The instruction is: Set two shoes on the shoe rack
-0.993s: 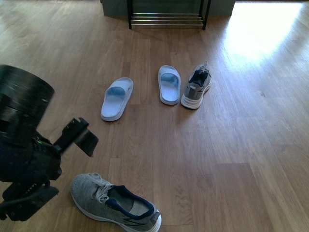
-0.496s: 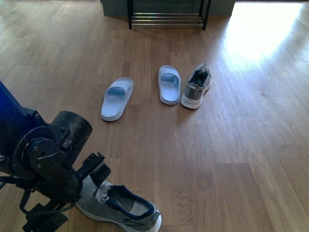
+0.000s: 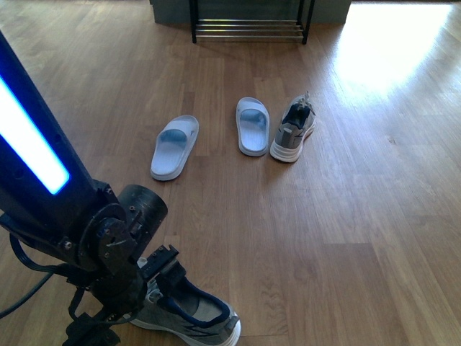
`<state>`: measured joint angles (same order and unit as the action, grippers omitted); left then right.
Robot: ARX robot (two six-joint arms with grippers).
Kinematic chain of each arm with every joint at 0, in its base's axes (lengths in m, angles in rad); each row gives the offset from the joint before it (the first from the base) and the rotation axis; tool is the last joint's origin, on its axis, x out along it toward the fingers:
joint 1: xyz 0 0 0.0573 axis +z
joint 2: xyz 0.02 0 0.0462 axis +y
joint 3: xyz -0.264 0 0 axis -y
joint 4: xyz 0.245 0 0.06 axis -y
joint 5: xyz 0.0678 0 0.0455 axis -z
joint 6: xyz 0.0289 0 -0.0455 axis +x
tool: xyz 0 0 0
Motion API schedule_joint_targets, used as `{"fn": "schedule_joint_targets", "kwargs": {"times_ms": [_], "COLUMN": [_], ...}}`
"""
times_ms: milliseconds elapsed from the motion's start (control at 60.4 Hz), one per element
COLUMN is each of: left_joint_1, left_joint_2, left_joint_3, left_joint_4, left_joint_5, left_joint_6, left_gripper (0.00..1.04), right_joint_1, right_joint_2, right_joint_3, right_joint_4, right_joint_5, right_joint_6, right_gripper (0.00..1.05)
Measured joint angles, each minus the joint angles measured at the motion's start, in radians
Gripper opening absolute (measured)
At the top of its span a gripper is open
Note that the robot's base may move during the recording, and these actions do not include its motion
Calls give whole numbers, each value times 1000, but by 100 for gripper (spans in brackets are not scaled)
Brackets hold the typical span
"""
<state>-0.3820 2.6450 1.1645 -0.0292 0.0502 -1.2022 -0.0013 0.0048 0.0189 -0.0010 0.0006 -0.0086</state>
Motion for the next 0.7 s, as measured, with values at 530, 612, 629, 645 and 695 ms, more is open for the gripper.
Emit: {"fn": "schedule_joint_targets", "kwargs": {"times_ms": [530, 612, 629, 645, 695], "left_joint_1": [-48, -50, -50, -50, -49], "left_joint_2": [188, 188, 188, 188, 188], "left_joint_3": [159, 168, 171, 174, 174], "left_joint_4": [51, 50, 45, 36, 34], "left_joint_5": [39, 40, 37, 34, 21], "left_joint_6": [-19, -13, -10, -6, 5], "left_gripper": [91, 78, 75, 69, 59], "right_joint_1": [0, 0, 0, 0, 0], "right_joint_2": [0, 0, 0, 0, 0], "right_joint_3": [0, 0, 0, 0, 0], "right_joint_4": [0, 0, 0, 0, 0], "right_joint_5": [0, 0, 0, 0, 0], "right_joint_6": [0, 0, 0, 0, 0], "right_gripper": [95, 95, 95, 95, 95]}}
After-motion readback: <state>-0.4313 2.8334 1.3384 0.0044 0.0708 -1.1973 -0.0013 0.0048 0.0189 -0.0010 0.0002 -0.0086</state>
